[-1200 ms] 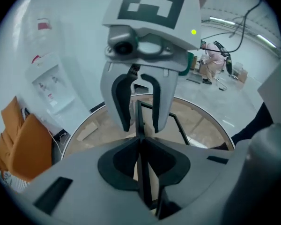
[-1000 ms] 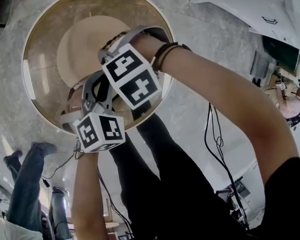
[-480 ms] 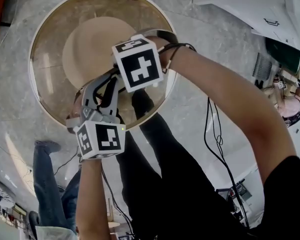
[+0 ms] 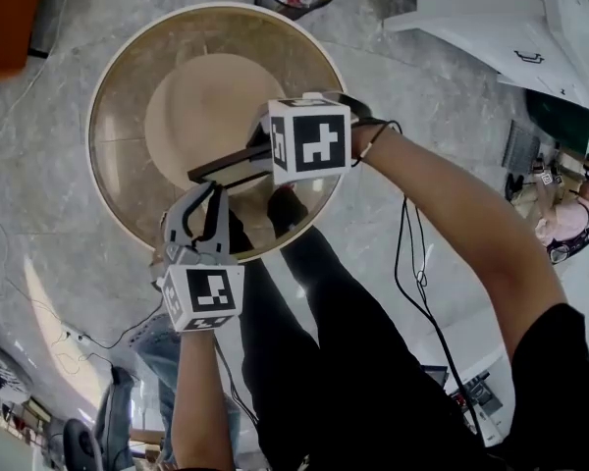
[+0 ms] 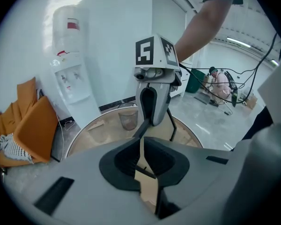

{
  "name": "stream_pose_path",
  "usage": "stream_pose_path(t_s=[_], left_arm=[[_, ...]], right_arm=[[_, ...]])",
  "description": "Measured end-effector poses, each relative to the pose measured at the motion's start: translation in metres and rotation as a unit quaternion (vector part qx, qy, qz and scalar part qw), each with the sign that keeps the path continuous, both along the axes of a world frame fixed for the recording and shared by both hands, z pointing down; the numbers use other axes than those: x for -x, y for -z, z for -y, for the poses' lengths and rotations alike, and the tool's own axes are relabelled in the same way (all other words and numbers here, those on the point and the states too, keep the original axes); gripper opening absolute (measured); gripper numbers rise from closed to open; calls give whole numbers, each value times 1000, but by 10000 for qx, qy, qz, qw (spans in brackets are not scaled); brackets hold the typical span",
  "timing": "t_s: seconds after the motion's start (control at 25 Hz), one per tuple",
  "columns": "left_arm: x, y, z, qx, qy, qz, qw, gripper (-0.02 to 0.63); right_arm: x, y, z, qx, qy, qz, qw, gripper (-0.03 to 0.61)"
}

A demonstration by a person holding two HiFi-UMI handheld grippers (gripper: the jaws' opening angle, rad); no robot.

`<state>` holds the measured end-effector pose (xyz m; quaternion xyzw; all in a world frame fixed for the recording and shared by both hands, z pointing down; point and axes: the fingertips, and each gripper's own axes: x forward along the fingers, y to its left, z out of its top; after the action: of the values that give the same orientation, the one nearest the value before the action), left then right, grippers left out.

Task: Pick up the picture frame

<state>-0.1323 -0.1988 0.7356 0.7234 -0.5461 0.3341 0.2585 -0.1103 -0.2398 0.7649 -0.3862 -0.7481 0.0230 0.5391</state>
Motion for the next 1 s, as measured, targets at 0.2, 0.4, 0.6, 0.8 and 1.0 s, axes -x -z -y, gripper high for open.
stream_pose_path(t_s=[0.2, 0.4, 0.6, 0.8, 1.0], left_arm=[[-3, 34, -11, -31, 297, -62, 9995, 38], [-2, 75, -14, -124, 581, -120, 9982, 35], [10, 136, 9, -513, 680, -5, 9964, 35], [23, 185, 21, -799, 912, -42, 9926, 34], [32, 221, 23, -987, 1091, -62, 9891, 32]], right_arm=[[1, 38, 10, 201, -791, 182, 9965, 66], [3, 87, 27, 791, -2202, 352, 9716, 64], [1, 144, 48, 1295, -3422, 724, 9278, 64], [1, 201, 63, 1572, -4173, 1160, 8875, 64], [-4, 249, 62, 1775, -4547, 1465, 8604, 64]])
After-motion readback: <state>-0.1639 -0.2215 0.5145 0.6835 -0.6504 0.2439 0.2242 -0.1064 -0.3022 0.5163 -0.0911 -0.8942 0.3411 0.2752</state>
